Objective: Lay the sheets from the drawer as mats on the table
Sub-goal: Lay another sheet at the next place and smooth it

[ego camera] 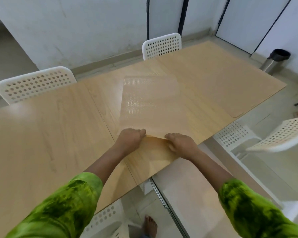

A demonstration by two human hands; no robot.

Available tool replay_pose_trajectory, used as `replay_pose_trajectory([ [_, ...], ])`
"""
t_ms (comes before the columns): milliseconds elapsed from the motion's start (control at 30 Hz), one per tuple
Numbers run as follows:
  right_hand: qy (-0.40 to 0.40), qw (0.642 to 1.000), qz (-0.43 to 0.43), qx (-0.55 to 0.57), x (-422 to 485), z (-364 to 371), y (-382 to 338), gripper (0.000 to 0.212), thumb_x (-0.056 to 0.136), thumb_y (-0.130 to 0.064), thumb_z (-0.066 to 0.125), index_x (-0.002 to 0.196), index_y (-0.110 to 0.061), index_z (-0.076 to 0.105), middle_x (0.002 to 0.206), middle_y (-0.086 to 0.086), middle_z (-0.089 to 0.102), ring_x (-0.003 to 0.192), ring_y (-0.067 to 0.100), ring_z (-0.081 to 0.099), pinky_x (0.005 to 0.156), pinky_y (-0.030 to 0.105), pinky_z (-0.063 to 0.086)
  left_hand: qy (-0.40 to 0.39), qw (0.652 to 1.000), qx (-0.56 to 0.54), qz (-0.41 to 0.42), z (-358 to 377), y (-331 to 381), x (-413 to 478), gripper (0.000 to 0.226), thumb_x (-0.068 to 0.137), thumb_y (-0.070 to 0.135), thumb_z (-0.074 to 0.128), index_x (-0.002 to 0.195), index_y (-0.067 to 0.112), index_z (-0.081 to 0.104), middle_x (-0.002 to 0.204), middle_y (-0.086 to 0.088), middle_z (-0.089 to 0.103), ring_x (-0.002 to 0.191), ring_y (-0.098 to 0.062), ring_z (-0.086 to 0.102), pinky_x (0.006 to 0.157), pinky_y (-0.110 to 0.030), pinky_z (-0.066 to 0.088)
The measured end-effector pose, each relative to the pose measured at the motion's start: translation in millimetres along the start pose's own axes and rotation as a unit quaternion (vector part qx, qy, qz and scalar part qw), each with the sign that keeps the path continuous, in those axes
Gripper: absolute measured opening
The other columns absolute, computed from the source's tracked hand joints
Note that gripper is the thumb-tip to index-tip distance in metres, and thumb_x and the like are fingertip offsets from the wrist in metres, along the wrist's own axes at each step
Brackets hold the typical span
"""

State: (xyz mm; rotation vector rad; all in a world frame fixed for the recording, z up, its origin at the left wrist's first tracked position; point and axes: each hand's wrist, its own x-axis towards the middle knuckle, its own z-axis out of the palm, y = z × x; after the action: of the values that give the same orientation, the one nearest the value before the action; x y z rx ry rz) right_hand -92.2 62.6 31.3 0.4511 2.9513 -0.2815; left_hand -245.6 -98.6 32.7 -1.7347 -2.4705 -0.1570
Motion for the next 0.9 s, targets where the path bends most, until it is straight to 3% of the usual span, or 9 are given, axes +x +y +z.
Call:
replay_pose_trajectory([
  [67,0.005,0.998,0.054,0.025,1,-6,0,0.041,0.094,-0.011,0.036,0.134,-0.016,0.046,0.125,0.009,0.060,0.113,0.028,0.056,0.087,0.035,0.047,0.082,0.995,-0.026,-0.040,0,7,2,0.010,0.081,0.016,0.067,0.077,0.010,0.061,0.071,-0.006,0.068,0.070,-0.022,0.067,0.085,-0.038,0.052],
  [167,0.073,0.991,0.097,0.051,3,-22,-5,0.041,0.096,-0.010,0.034,0.134,-0.015,0.047,0.117,0.011,0.066,0.103,0.031,0.062,0.079,0.034,0.047,0.226,0.936,-0.159,-0.218,-21,39,-11,0.043,0.085,0.030,0.058,0.123,0.014,0.046,0.138,-0.008,0.041,0.136,-0.025,0.031,0.116,-0.043,0.010],
  [267,0.153,0.983,0.100,0.031,-3,-47,-27,0.038,0.096,-0.011,0.033,0.129,-0.013,0.052,0.101,0.011,0.070,0.087,0.033,0.065,0.065,0.033,0.046,0.219,0.717,-0.508,-0.424,-64,66,-21,0.078,0.079,0.036,0.068,0.140,0.018,0.022,0.151,-0.001,0.015,0.139,-0.022,0.016,0.107,-0.037,0.025],
  [333,0.160,0.983,0.082,0.025,-10,-60,-53,0.036,0.095,-0.012,0.035,0.128,-0.014,0.051,0.097,0.012,0.071,0.083,0.033,0.065,0.060,0.031,0.041,0.165,0.536,-0.686,-0.463,-75,61,-18,0.093,0.075,0.045,0.069,0.144,0.028,0.009,0.153,0.003,0.011,0.139,-0.022,0.020,0.107,-0.042,0.027],
  [400,0.125,0.990,0.031,0.059,-16,-64,-87,0.037,0.095,-0.016,0.038,0.129,-0.018,0.050,0.099,0.012,0.071,0.086,0.031,0.066,0.064,0.032,0.044,0.153,0.430,-0.756,-0.469,-75,41,-18,0.094,0.071,0.047,0.071,0.142,0.034,0.011,0.148,-0.003,0.027,0.133,-0.028,0.033,0.105,-0.058,0.032],
  [500,0.018,0.973,-0.037,0.226,-19,-57,-126,0.033,0.094,-0.030,0.044,0.122,-0.021,0.060,0.116,0.001,0.069,0.101,0.019,0.064,0.082,0.029,0.047,0.186,0.428,-0.723,-0.509,-65,15,-36,0.023,0.087,0.006,0.052,0.105,0.019,0.046,0.095,-0.007,0.053,0.081,-0.025,0.056,0.072,-0.042,0.049],
  [533,-0.017,0.959,-0.039,0.279,-15,-55,-130,0.033,0.094,-0.032,0.046,0.119,-0.019,0.062,0.121,-0.001,0.066,0.105,0.017,0.062,0.085,0.027,0.046,0.197,0.447,-0.692,-0.531,-60,6,-45,0.025,0.085,-0.004,0.042,0.090,0.020,0.049,0.084,-0.005,0.053,0.070,-0.023,0.053,0.065,-0.035,0.046],
  [700,-0.132,0.863,0.067,0.483,8,-41,-134,0.027,0.094,-0.014,0.044,0.112,-0.009,0.063,0.116,0.010,0.063,0.083,0.020,0.065,0.066,0.022,0.045,0.157,0.455,-0.718,-0.503,-39,-16,-73,0.029,0.089,-0.003,0.045,0.110,0.016,0.051,0.090,-0.003,0.062,0.075,-0.021,0.059,0.066,-0.035,0.048],
  [900,-0.012,0.854,0.157,0.496,35,-31,-127,0.026,0.092,-0.003,0.040,0.101,-0.010,0.064,0.107,0.008,0.062,0.085,0.017,0.059,0.063,0.020,0.044,0.207,0.494,-0.713,-0.452,-42,-67,-116,0.039,0.087,-0.014,0.039,0.109,0.008,0.063,0.081,0.007,0.076,0.087,-0.015,0.069,0.077,-0.031,0.054],
])
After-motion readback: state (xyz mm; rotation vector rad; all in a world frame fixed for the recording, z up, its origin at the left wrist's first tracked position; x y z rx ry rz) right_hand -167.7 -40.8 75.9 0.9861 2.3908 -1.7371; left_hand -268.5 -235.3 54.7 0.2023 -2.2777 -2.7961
